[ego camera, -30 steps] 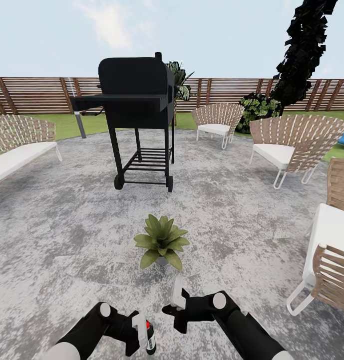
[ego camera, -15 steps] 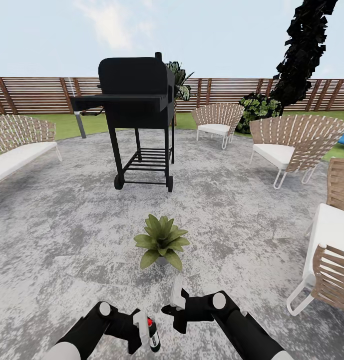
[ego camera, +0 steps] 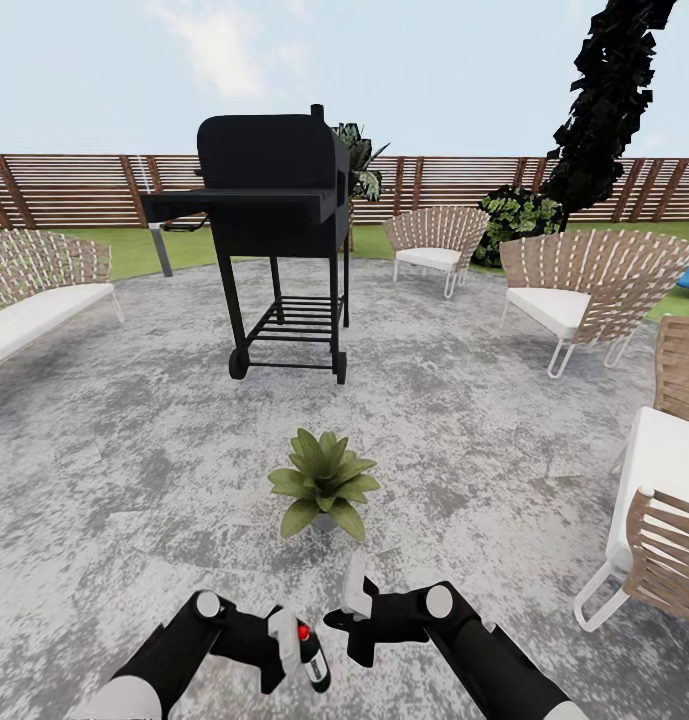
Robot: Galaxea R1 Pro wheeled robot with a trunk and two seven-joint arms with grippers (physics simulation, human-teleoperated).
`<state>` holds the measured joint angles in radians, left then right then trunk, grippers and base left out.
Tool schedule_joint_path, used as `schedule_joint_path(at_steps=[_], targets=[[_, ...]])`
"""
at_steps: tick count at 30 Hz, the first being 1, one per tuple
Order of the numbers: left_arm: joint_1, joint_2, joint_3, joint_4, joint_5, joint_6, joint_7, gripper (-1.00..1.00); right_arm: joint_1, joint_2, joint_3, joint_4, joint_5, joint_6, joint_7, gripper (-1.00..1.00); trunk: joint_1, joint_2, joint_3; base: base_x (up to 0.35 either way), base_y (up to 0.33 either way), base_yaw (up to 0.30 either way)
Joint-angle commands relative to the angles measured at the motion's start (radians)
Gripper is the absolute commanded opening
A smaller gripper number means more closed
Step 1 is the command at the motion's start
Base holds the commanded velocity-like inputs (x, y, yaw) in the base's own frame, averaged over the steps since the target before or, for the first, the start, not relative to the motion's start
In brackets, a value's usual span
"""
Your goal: Pick up the pesticide atomizer in the garden and spray insectifuge to fully cover both potted plants in the garden.
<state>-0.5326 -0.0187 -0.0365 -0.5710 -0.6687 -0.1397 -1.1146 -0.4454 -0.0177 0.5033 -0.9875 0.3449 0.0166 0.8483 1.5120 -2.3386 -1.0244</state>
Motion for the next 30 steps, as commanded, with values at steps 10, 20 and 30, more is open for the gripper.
schedule_joint_path(at_steps=[10,20,30], targets=[[-0.006,0.008,0.001,-0.003,0.0,-0.027,-0.073,-1.0,0.0,-0.002,0.001,0.0,0.006,0.002,0.002,-1.0,0.0,0.0,-0.001,0.0,0.0,0.0],[-0.006,0.012,0.003,-0.003,-0.002,-0.102,-0.073,-1.0,0.0,-0.002,0.001,0.0,0.007,0.002,0.002,-1.0,0.0,0.0,-0.001,0.0,0.0,0.0],[-0.004,0.009,0.001,-0.003,-0.002,-0.107,-0.068,-1.0,0.0,-0.004,0.001,0.0,0.008,0.002,0.002,-1.0,0.0,0.0,-0.001,0.0,0.0,0.0]])
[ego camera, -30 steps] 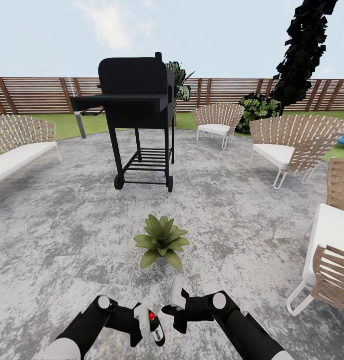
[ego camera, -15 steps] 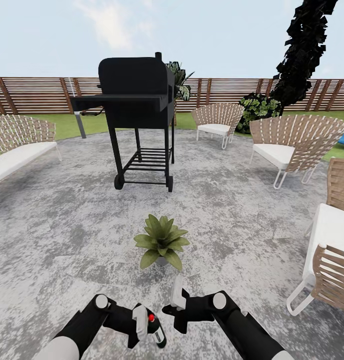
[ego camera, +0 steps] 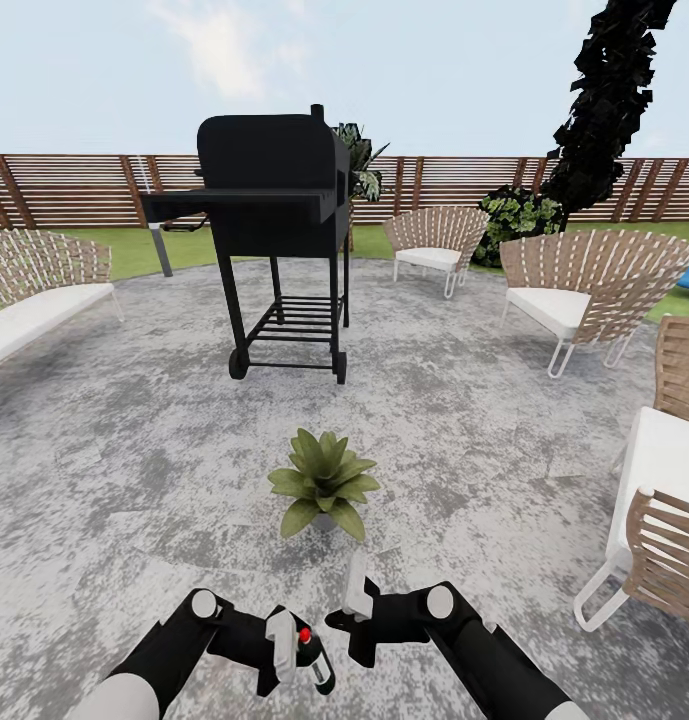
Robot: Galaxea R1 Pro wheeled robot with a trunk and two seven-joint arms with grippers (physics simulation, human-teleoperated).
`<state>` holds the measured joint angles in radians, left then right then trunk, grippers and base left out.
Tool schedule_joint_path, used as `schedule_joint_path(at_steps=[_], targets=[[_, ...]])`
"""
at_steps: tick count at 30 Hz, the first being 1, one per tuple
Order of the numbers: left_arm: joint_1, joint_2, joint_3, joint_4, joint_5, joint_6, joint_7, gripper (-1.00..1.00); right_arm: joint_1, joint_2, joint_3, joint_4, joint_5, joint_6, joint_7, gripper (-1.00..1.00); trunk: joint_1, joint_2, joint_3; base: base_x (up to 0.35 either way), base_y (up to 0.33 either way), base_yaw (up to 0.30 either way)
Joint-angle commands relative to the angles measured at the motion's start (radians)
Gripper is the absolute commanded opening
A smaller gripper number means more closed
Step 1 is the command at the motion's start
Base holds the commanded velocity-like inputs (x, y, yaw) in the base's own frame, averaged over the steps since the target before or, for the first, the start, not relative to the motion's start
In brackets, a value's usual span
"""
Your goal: Pick up the pesticide atomizer in the garden and spray insectifuge to fully cover both potted plants in the garden.
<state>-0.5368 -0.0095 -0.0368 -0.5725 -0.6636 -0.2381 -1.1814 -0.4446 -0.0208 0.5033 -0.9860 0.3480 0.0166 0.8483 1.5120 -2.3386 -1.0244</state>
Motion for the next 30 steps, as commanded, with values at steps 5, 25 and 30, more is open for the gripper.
schedule_joint_path(at_steps=[5,25,30], targets=[[0.002,-0.004,-0.002,-0.001,-0.007,-0.009,0.0,-1.0,-0.001,-0.001,0.001,-0.001,0.005,0.002,0.002,-1.0,0.0,0.0,-0.001,0.0,0.0,0.0],[-0.003,-0.016,0.004,-0.001,-0.001,-0.009,-0.003,-1.0,-0.001,-0.001,0.001,0.0,0.005,0.002,0.002,-1.0,0.0,0.0,-0.001,0.0,0.0,0.0],[-0.003,-0.016,0.005,-0.001,-0.001,-0.009,-0.006,-1.0,-0.001,-0.001,0.001,0.0,0.005,0.002,0.002,-1.0,0.0,0.0,-0.001,0.0,0.0,0.0]])
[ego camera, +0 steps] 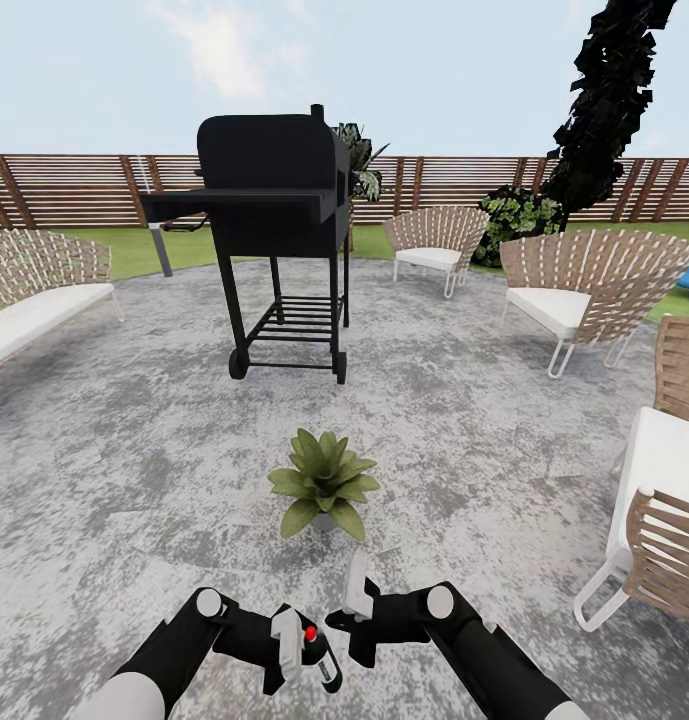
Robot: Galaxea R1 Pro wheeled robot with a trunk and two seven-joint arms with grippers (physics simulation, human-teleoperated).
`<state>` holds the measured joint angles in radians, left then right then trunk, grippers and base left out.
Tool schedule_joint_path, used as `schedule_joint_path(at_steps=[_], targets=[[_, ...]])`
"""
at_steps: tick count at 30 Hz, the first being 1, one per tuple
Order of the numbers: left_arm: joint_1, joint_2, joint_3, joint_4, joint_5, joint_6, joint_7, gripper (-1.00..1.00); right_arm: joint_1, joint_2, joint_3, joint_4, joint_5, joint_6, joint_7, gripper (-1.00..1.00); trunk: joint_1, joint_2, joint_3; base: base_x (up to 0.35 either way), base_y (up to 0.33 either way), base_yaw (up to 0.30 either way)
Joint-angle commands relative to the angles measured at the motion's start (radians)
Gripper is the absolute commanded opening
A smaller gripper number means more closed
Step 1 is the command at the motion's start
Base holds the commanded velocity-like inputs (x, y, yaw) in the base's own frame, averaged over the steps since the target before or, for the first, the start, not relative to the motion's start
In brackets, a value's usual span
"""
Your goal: Pick up the pesticide atomizer in the garden and spray insectifuge to fully cover both potted plants in the garden.
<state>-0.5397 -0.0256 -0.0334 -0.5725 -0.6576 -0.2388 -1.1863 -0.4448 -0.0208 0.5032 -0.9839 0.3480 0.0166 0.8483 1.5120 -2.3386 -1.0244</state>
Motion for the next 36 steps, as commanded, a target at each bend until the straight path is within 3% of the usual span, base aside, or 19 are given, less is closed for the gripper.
schedule_joint_path(at_steps=[1,10,36], targets=[[0.0,0.0,0.001,-0.001,-0.007,-0.008,-0.002,-1.0,-0.001,-0.001,0.001,-0.002,0.005,0.002,0.002,-1.0,0.0,0.0,-0.001,0.0,0.0,0.0],[0.0,0.001,-0.004,-0.001,0.063,-0.021,-0.005,-1.0,-0.001,-0.001,0.001,-0.001,0.005,0.002,0.002,-1.0,0.0,0.0,-0.001,0.0,0.0,0.0],[0.001,-0.001,-0.004,0.001,0.07,-0.028,-0.006,-1.0,-0.001,-0.001,0.001,-0.001,0.005,0.002,0.002,-1.0,0.0,0.0,-0.001,0.0,0.0,0.0]])
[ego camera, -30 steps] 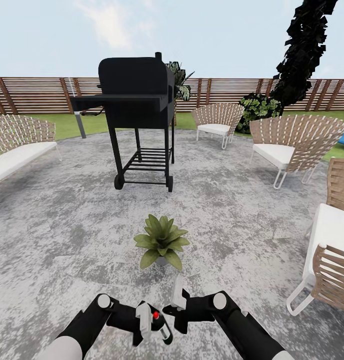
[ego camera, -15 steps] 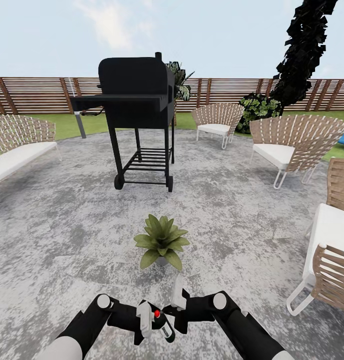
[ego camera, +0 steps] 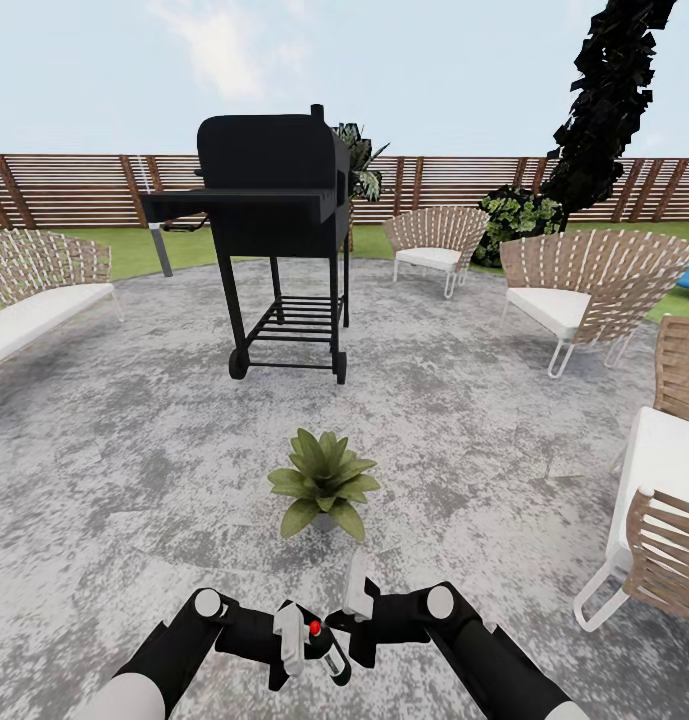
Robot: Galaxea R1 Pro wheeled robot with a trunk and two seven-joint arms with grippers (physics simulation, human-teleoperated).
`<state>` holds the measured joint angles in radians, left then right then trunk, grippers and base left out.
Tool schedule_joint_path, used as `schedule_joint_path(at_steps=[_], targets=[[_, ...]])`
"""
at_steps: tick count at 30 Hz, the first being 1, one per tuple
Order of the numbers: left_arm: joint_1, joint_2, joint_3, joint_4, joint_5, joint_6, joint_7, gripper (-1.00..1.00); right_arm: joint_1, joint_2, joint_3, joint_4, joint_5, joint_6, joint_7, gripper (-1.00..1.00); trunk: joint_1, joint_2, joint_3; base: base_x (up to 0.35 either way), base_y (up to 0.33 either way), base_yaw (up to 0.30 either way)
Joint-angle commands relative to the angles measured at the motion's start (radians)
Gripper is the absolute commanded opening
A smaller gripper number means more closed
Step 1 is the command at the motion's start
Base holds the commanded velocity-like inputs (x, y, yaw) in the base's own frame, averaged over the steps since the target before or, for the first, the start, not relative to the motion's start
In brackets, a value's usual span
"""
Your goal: Pick up the pesticide atomizer in the garden and spray insectifuge to fully cover both potted plants in the garden.
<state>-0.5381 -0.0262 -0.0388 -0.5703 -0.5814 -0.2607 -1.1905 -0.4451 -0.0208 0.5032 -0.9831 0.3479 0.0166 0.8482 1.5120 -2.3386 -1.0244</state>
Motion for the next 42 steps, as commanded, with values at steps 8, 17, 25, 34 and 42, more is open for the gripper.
schedule_joint_path(at_steps=[8,17,25,34,42], targets=[[0.0,-0.015,0.001,0.0,-0.006,-0.006,-0.001,-1.0,-0.001,-0.001,0.001,-0.002,0.005,0.002,0.002,-1.0,0.0,0.0,-0.001,0.0,0.0,0.0],[0.0,-0.014,0.0,0.0,-0.006,-0.006,-0.001,-1.0,-0.001,-0.001,0.001,-0.002,0.005,0.002,0.001,-1.0,0.0,0.0,-0.001,0.0,0.0,0.0],[0.001,-0.003,-0.002,0.001,-0.007,-0.006,-0.001,-1.0,0.0,-0.001,0.001,-0.002,0.005,0.0,0.002,-1.0,0.0,0.0,-0.001,0.0,0.0,0.0],[0.0,0.074,-0.003,0.006,-0.019,-0.005,-0.001,-1.0,0.0,-0.001,0.003,-0.002,0.005,0.0,0.002,-1.0,0.0,0.0,-0.001,0.0,0.0,0.0],[0.004,0.176,0.005,0.01,-0.013,-0.005,-0.001,-1.0,0.0,-0.001,0.003,-0.002,0.005,0.0,0.002,-1.0,0.0,0.0,-0.001,0.0,0.0,0.0]])
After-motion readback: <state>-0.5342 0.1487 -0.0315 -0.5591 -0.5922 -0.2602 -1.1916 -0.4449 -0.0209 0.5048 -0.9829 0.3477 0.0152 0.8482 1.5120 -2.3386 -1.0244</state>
